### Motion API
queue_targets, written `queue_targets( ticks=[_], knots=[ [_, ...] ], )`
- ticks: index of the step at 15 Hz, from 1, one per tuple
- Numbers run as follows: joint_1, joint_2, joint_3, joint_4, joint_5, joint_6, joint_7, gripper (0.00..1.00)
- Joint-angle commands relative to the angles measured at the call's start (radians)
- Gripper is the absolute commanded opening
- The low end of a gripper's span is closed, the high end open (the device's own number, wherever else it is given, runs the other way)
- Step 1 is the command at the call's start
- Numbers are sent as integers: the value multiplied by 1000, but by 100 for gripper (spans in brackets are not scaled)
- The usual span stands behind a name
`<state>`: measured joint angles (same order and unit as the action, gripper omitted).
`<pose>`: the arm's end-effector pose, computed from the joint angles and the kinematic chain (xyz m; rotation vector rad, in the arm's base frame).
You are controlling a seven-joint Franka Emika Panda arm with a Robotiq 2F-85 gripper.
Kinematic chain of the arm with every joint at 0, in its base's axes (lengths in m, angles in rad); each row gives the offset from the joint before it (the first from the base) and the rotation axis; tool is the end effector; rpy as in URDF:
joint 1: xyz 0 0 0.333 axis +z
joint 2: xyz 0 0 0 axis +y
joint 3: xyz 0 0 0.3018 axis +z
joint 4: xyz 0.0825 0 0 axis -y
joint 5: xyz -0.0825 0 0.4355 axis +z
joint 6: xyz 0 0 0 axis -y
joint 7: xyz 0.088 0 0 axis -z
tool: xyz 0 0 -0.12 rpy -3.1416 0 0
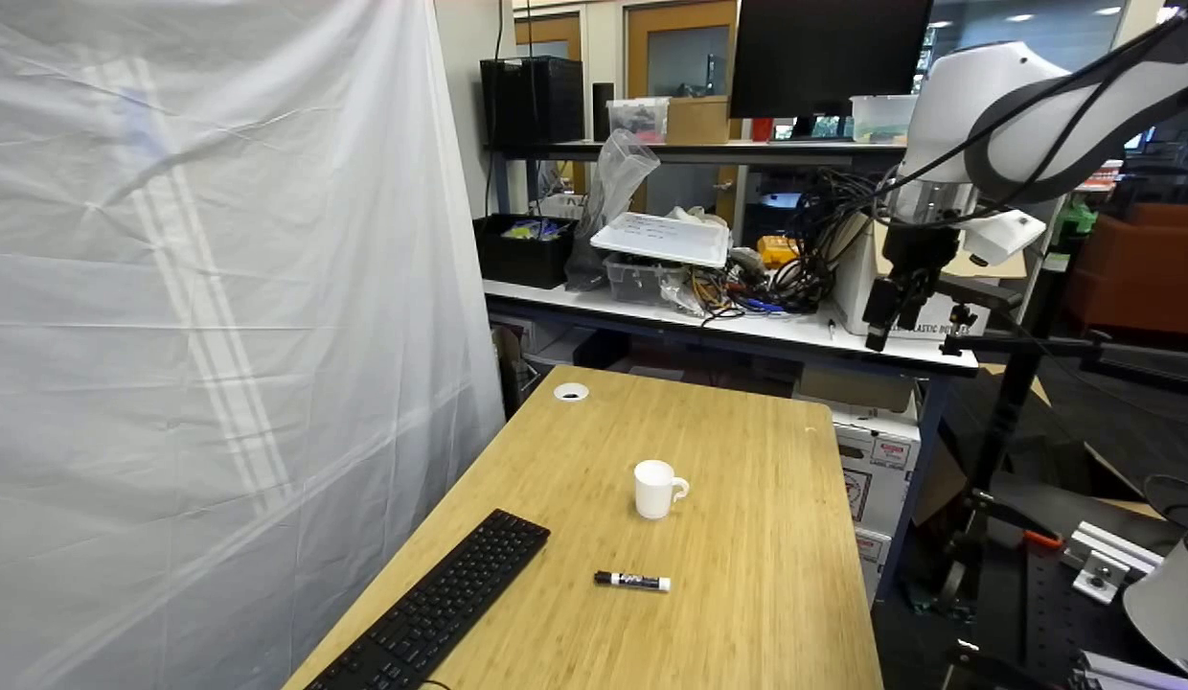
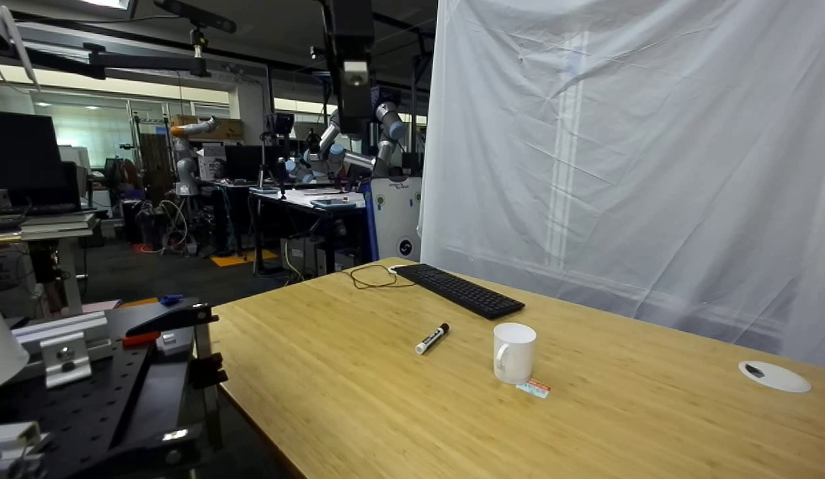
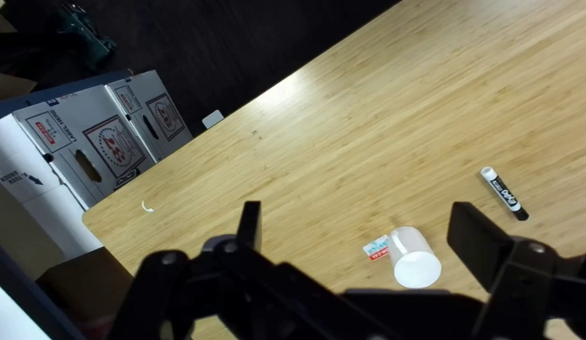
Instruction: Place the black marker inside the white mug
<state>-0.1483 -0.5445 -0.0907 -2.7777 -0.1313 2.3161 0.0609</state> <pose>0.3951 -0.0939 0.3181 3.0635 -0.3130 0.1205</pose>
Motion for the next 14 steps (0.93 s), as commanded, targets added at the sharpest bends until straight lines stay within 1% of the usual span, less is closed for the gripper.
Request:
queue_targets(
  ticks=[1, 4, 6, 8, 11, 14],
  knots=[
    [64, 163, 75, 52, 40, 81, 62, 100],
    [129, 343, 147, 111, 48, 173, 119, 100],
    [157, 477, 182, 178, 29, 213, 155, 100],
    [182, 604, 199, 255, -7, 235, 180, 100],
    [218, 814, 165, 416, -69, 220, 182, 100],
    [248, 1024, 122, 608, -87, 182, 150, 100]
  ],
)
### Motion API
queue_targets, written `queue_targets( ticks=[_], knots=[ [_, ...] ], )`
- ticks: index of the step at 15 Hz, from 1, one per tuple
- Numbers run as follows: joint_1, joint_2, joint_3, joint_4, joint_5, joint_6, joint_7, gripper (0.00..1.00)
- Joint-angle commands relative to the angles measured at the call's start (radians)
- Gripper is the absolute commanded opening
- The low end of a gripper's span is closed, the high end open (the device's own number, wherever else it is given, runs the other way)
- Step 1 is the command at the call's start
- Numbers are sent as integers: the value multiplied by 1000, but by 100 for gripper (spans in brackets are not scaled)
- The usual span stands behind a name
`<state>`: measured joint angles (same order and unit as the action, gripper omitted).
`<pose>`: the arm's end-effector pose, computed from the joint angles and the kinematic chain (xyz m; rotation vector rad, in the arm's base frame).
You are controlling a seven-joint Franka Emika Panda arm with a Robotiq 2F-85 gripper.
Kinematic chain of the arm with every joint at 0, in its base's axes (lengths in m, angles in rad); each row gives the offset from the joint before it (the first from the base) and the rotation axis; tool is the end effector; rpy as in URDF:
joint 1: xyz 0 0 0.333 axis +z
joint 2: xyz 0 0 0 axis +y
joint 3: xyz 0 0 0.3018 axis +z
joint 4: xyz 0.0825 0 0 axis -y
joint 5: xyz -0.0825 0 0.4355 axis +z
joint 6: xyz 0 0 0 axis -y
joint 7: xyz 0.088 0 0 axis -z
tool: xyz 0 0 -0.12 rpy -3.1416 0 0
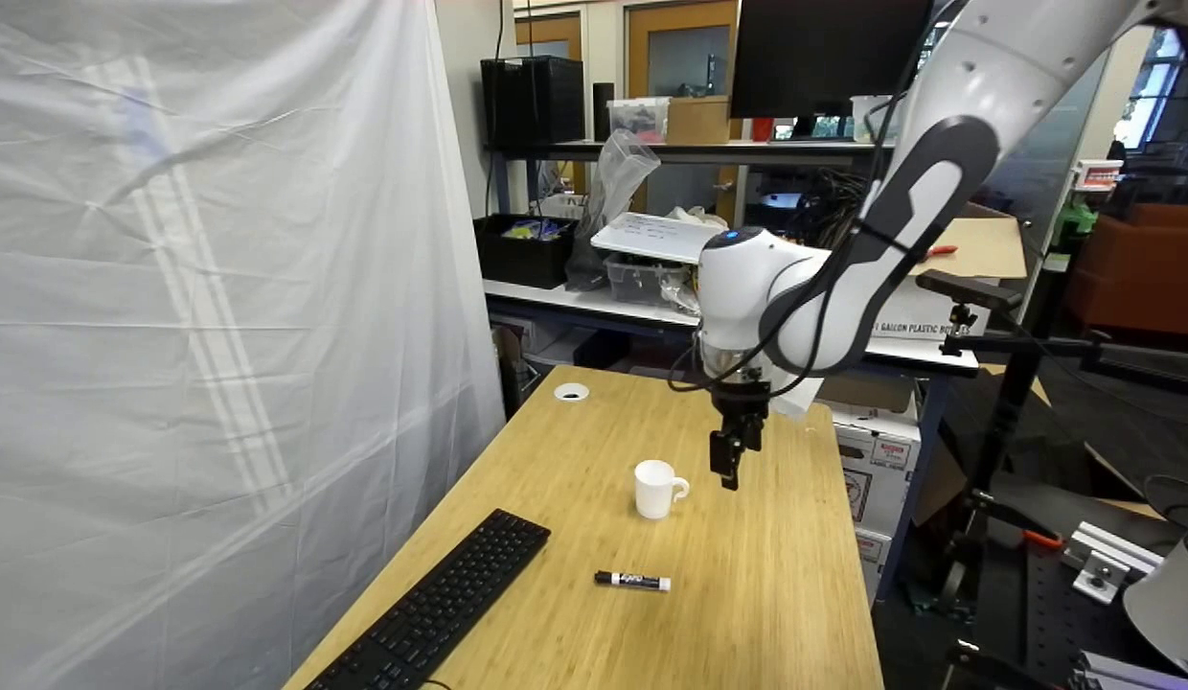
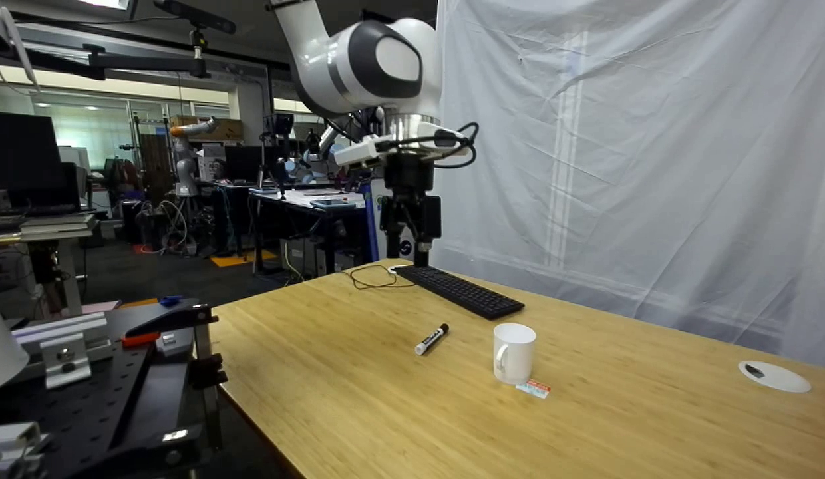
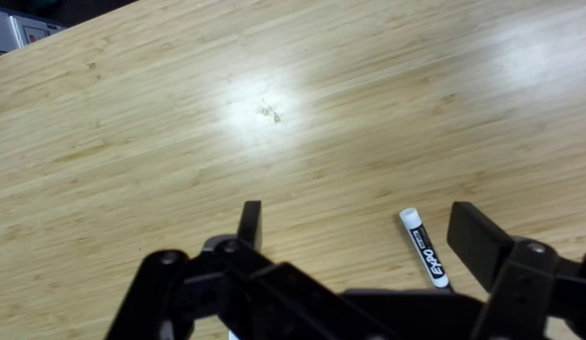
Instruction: Place the black marker inside the white mug
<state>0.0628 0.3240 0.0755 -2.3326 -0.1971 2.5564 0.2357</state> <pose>0.5203 0.0769 0.1183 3.0442 0.1060 -0.1237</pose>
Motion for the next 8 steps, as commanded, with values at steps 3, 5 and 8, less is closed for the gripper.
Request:
queue_targets(
  ticks=[3, 5, 8],
  knots=[
    [72, 346, -62, 354, -11, -110, -62, 100],
    [95, 447, -57, 470, -1, -155, -81, 100],
    [131, 568, -54, 633, 0, -235, -99, 100]
  ],
)
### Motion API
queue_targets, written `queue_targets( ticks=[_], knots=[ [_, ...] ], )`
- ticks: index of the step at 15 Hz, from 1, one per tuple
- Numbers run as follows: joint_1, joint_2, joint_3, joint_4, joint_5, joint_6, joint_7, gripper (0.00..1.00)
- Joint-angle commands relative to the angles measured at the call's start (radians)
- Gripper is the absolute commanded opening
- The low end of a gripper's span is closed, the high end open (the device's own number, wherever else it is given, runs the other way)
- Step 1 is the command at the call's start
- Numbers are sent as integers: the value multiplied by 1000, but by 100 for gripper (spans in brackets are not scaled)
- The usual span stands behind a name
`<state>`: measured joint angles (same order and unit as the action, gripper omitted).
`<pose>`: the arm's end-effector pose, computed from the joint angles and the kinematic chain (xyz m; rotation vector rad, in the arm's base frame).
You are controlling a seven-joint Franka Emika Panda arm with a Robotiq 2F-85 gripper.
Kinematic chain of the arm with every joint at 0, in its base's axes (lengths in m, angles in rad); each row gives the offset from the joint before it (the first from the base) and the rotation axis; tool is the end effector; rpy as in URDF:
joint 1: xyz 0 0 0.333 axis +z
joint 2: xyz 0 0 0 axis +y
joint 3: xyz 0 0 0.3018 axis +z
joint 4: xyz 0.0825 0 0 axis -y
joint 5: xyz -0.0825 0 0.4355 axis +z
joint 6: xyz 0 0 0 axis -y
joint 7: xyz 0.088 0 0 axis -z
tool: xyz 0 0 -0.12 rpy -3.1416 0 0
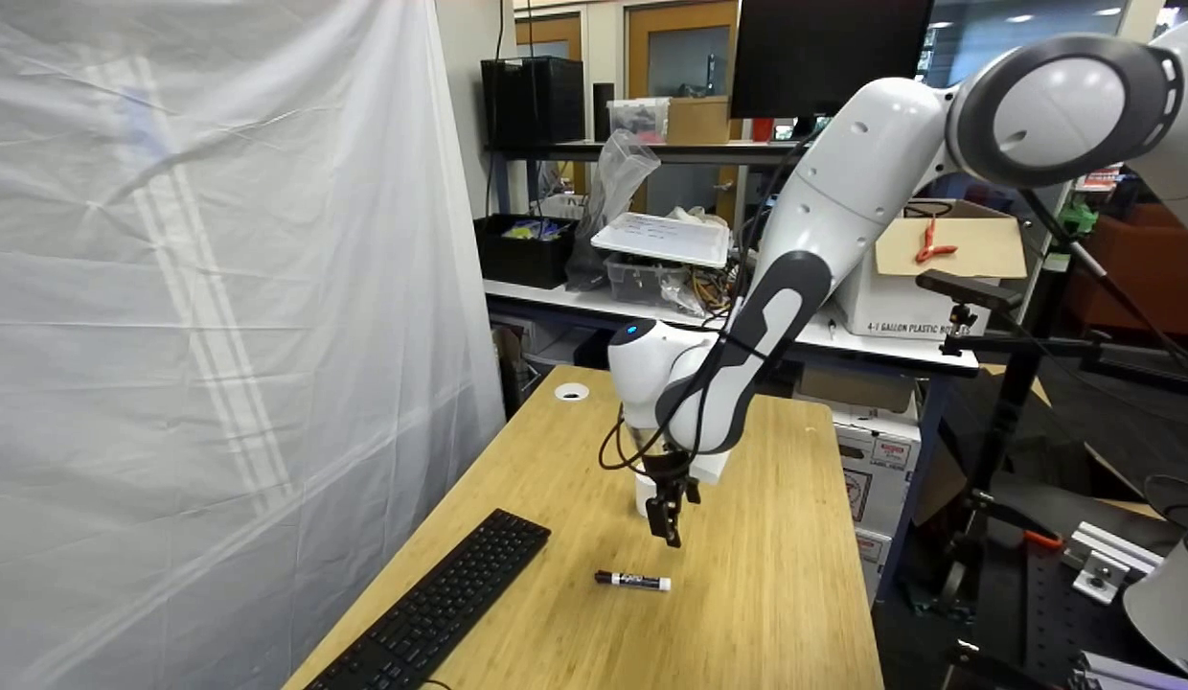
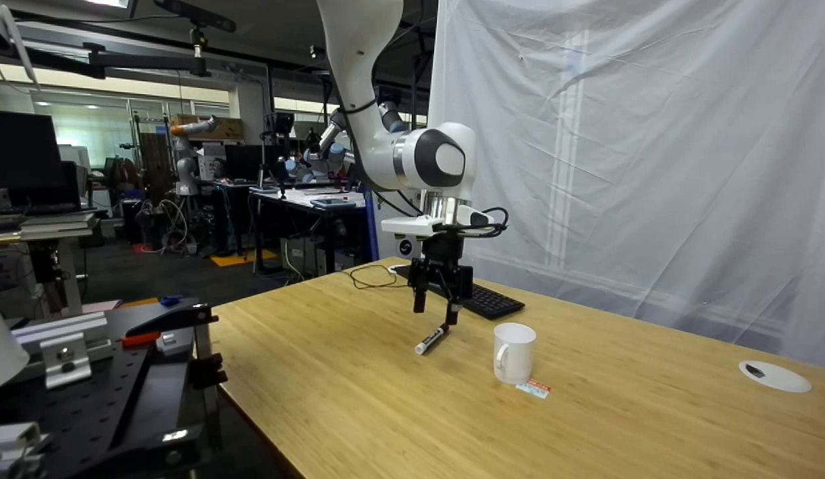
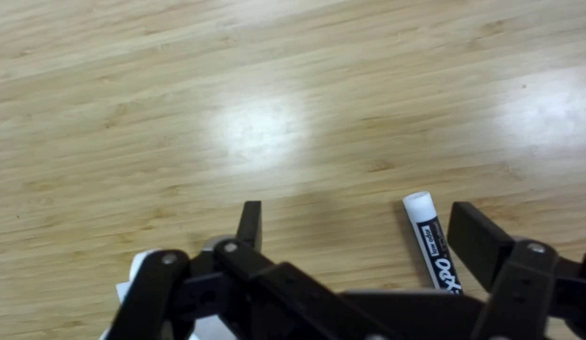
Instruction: Place the black marker inside the white mug
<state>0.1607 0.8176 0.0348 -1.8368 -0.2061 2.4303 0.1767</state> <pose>0.6013 0.1185 -0.0032 2.9849 0.2723 -0.3020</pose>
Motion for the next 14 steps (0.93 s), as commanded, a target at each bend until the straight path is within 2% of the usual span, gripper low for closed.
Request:
queue_targets(
  ticks=[1, 7, 10, 14],
  knots=[
    [47, 94, -9, 174, 8, -136, -45, 100],
    [104, 201, 6, 381, 9, -280, -67, 100],
    [111, 244, 19, 423, 18, -307, -81, 100],
    [116, 280, 16, 426, 12, -264, -82, 100]
  ],
)
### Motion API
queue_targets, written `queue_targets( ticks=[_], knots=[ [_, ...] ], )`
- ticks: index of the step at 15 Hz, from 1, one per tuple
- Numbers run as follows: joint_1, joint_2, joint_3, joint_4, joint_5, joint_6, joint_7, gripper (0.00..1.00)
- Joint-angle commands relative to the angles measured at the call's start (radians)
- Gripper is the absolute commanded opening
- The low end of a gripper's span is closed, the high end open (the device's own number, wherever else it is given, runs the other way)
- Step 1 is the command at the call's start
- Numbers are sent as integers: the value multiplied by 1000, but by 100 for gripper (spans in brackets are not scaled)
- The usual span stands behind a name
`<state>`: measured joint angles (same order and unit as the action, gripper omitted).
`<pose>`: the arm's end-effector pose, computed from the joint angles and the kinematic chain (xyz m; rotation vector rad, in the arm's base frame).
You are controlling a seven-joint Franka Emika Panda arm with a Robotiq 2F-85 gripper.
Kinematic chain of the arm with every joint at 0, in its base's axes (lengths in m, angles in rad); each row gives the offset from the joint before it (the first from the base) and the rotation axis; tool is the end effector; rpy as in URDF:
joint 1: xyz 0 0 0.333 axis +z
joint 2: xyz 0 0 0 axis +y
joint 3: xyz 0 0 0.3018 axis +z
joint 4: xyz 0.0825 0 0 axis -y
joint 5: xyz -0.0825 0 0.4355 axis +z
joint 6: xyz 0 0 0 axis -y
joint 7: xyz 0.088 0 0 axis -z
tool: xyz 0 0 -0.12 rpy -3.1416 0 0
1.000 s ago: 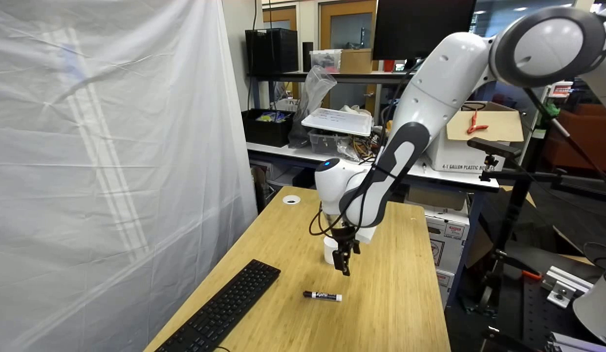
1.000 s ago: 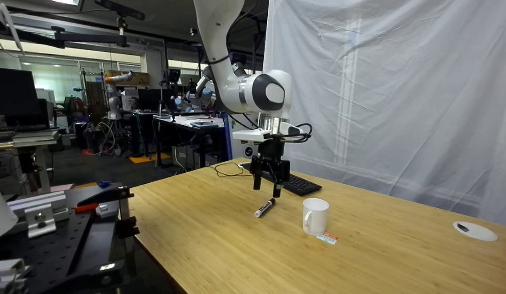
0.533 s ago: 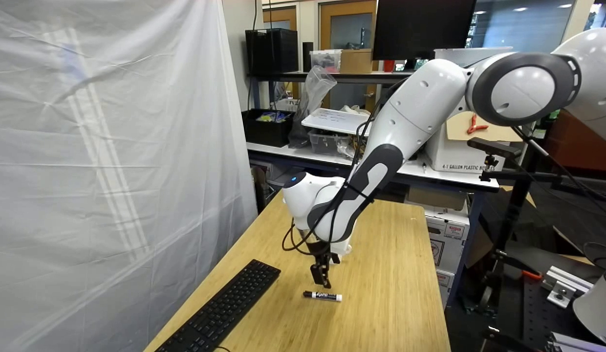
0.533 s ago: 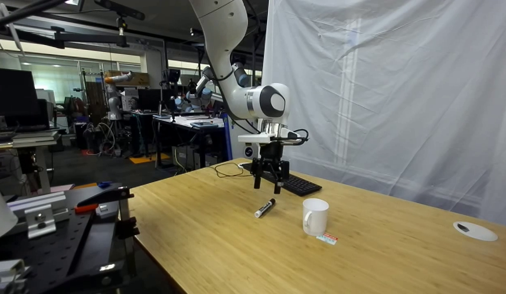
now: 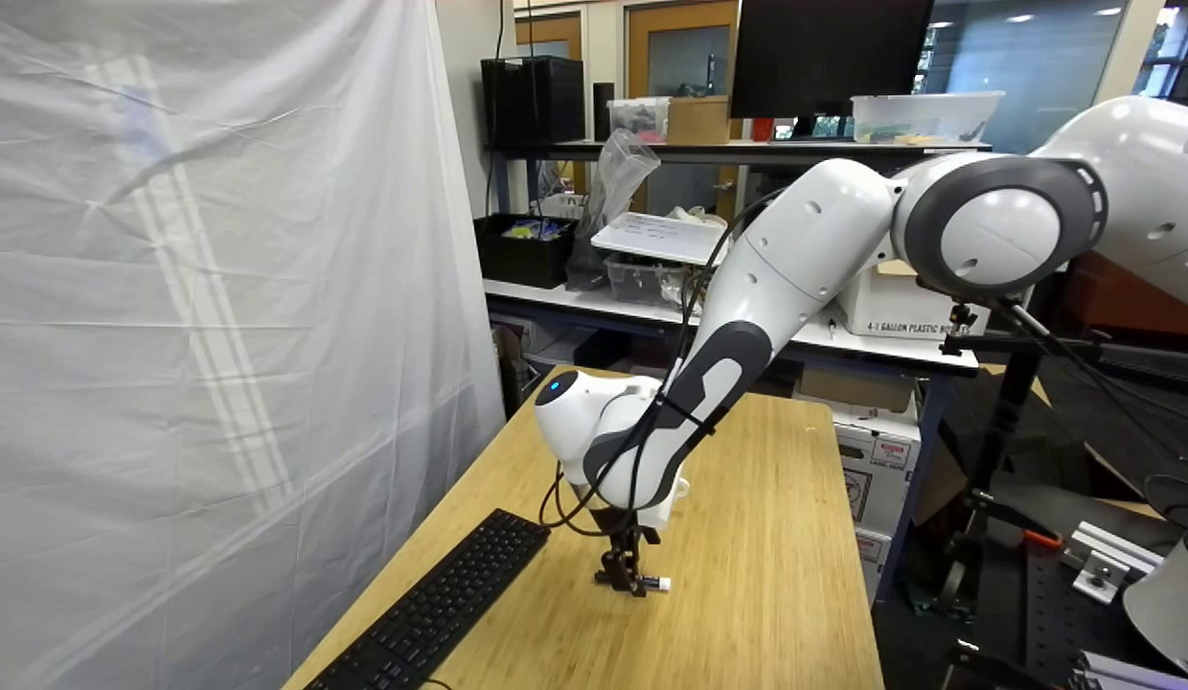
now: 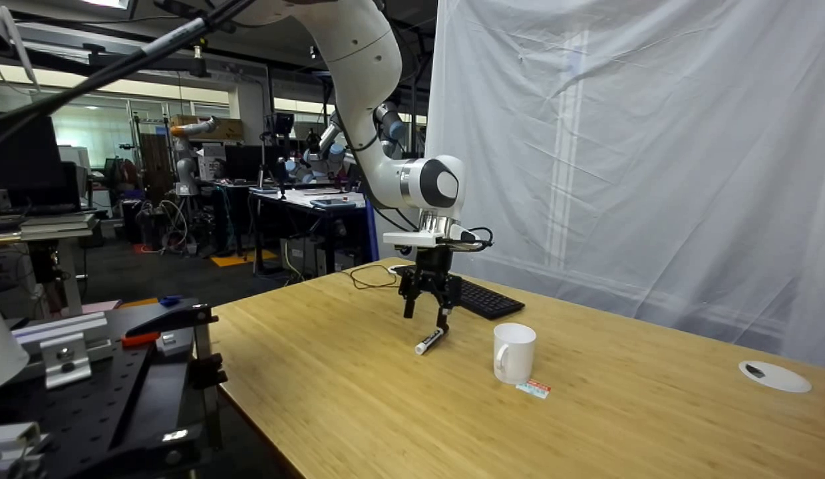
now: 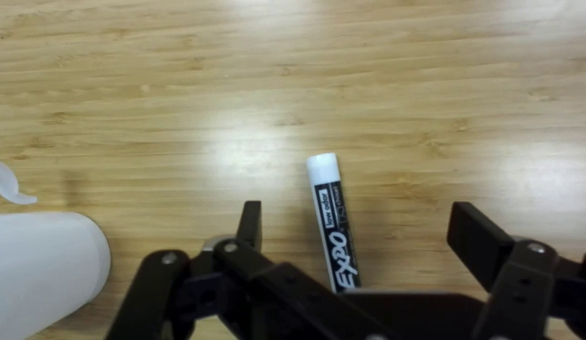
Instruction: Place the black marker inside the white mug
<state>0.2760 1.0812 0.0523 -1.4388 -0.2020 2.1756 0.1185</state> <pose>0.6369 0.2055 -0.0456 2.8980 0.4882 -0.4615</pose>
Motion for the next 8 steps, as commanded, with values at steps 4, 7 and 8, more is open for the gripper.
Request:
queue_targets(
  ticks=[4, 7, 8],
  knots=[
    [8, 26, -4, 34, 0, 8, -26, 100],
    [6, 21, 1, 25, 2, 31, -36, 100],
    [9, 19, -2, 18, -2, 46, -37, 100]
  ],
)
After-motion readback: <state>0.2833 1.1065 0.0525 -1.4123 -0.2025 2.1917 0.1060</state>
